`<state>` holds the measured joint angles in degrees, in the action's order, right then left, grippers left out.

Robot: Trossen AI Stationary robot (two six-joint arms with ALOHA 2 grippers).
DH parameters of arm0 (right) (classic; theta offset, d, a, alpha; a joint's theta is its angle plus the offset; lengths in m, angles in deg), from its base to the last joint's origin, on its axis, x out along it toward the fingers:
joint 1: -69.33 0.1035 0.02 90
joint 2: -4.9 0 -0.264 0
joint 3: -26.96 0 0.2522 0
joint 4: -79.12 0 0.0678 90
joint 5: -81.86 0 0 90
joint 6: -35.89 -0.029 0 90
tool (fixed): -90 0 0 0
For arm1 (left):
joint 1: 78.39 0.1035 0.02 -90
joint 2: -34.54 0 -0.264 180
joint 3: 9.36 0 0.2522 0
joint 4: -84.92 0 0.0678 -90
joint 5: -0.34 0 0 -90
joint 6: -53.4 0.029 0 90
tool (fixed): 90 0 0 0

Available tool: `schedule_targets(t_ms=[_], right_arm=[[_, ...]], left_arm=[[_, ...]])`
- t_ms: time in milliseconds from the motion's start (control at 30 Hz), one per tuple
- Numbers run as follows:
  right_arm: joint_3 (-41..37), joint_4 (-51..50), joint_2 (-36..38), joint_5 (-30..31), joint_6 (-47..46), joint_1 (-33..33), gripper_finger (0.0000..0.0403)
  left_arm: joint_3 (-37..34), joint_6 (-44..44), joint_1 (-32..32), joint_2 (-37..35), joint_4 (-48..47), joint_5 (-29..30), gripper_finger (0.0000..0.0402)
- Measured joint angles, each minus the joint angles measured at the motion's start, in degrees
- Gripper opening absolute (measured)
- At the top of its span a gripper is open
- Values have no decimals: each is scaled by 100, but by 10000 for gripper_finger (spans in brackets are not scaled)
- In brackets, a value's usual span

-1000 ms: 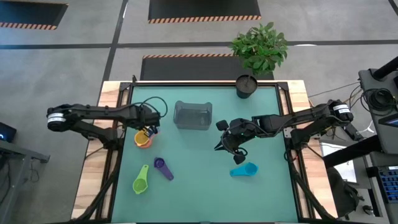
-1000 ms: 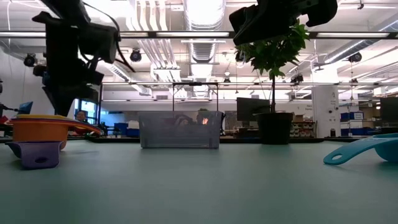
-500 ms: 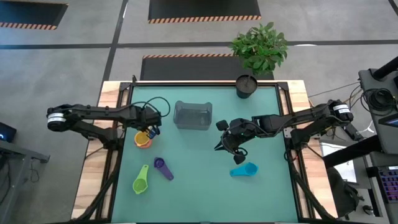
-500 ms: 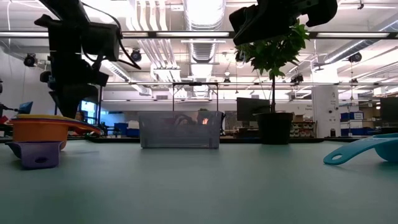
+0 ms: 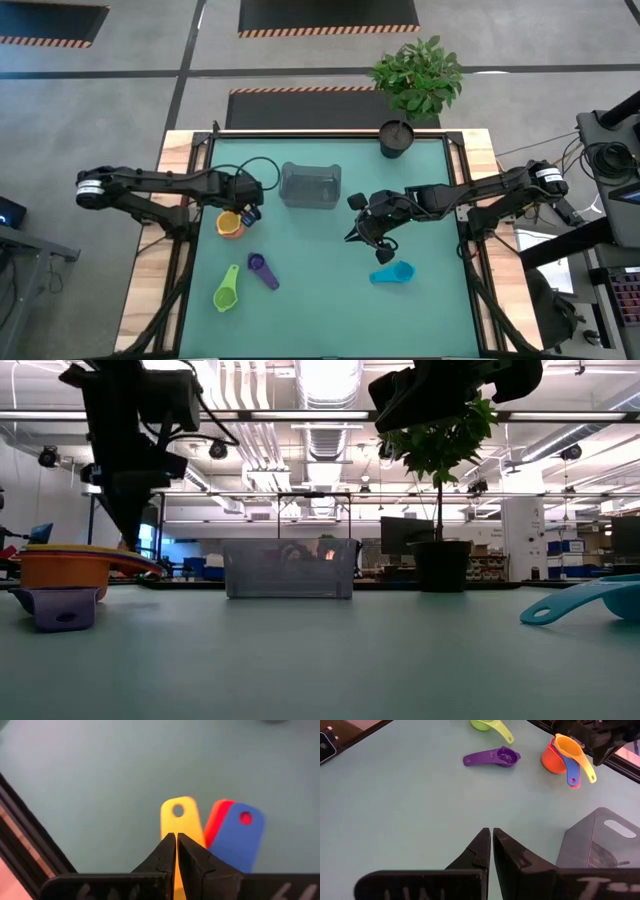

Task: Nest measuring cups in basket
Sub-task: Stack the yellow measuring cup into the blue measuring cup

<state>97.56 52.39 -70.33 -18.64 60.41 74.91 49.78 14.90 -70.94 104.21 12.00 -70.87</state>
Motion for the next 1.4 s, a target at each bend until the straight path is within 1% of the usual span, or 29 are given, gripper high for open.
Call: schedule_targets(t_ms=[133,200,300,400,500,633,733,867,1067,1200,1400], right_arm=[[-1,-1,0,0,-1,0,9],[-1,-1,0,1,-2,0,9],[0,-2,0,0,4,0,9],[0,3,0,0,10,0,9],[-2,46,0,0,8,0,9],[-2,43,0,0,1,0,9],[-1,43,0,0,0,0,9],[0,43,0,0,-35,0,9],[0,42,0,0,-35,0,9],[-2,42,1,0,-35,0,9],[-2,41,1,0,-35,0,9]], left_arm=[[121,94,-42,0,-28,16,0],[107,91,-40,0,-70,143,0],[-37,-87,-38,-2,-316,394,0],[-257,-289,-35,-2,-360,439,0],[-480,-389,-33,-2,-250,374,0],[-542,-290,-38,4,-17,261,0],[-454,-126,-38,13,111,252,0],[-361,78,-44,13,179,-71,0],[-303,198,-125,13,179,-344,0],[-276,249,-204,13,173,-466,0],[-97,593,-383,9,169,-516,0]])
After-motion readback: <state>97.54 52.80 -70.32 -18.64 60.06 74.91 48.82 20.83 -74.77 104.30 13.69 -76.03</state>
